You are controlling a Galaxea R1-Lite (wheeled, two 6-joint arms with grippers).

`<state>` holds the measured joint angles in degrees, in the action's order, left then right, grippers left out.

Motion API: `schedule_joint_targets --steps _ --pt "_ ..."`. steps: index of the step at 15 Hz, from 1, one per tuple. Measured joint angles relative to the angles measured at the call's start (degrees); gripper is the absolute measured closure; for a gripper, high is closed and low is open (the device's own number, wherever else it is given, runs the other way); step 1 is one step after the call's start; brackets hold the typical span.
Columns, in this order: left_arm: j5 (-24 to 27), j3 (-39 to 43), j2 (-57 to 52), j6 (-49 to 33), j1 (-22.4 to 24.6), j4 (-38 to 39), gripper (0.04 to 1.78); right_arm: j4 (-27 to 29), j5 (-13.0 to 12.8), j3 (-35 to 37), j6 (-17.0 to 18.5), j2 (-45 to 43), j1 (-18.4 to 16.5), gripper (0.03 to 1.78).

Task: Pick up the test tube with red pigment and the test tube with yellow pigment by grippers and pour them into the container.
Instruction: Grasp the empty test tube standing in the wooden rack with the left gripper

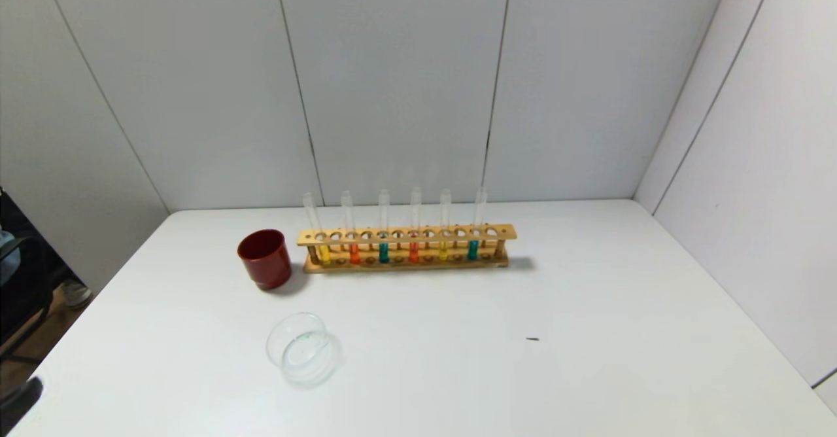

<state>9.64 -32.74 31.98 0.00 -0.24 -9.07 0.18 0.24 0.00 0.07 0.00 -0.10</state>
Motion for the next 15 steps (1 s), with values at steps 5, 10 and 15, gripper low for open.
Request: schedule_joint_targets --steps 5,10,15 --pt "0.59 -8.11 27.23 0.02 -1.62 14.97 0.07 0.0 0.0 0.0 0.02 0.0 0.0 0.06" --pt "0.52 -12.98 47.41 -0.02 -4.5 26.54 0.07 -0.02 0.0 0.0 0.02 0.0 0.0 0.06" --pt "0.5 -16.46 62.6 -0.11 -7.55 37.21 0.07 -0.02 -0.02 0.0 0.02 0.0 0.0 0.06"
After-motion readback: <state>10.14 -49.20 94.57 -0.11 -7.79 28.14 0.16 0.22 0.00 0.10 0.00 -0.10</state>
